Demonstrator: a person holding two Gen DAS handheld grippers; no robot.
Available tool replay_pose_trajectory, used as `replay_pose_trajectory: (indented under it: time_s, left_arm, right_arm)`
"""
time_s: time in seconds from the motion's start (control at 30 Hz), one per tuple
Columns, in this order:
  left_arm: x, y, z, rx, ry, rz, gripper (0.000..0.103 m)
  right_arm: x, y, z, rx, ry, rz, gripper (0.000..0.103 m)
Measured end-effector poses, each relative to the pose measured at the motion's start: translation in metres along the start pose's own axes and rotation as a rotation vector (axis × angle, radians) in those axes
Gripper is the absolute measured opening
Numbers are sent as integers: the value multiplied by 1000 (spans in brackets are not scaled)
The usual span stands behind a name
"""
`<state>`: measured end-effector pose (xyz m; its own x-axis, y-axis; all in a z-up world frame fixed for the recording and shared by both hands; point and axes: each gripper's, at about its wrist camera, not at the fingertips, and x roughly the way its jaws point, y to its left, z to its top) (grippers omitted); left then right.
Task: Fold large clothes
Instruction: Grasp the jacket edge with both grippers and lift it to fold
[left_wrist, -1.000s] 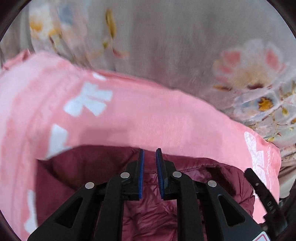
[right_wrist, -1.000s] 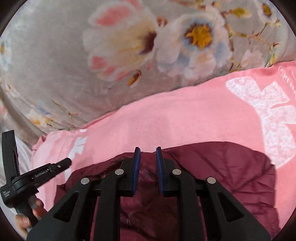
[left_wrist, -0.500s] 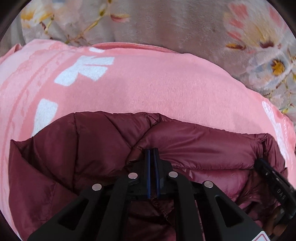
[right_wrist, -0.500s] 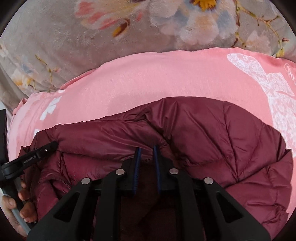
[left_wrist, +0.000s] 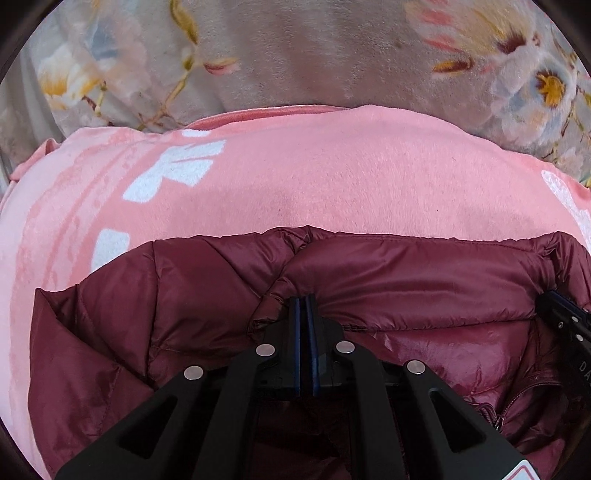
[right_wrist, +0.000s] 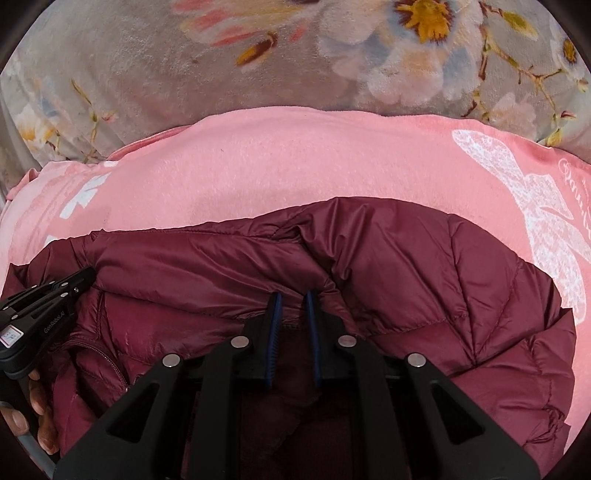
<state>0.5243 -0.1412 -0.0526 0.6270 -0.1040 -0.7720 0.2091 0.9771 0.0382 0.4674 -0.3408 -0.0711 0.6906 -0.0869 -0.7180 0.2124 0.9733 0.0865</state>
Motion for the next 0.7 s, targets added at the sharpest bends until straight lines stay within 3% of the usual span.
replay_pose_trajectory:
  time_s: [0.7]
  left_arm:
    - [-1, -3, -1, 10, -8, 17, 9]
  right_arm:
    - [0, 9, 0, -35, -5, -40, 13]
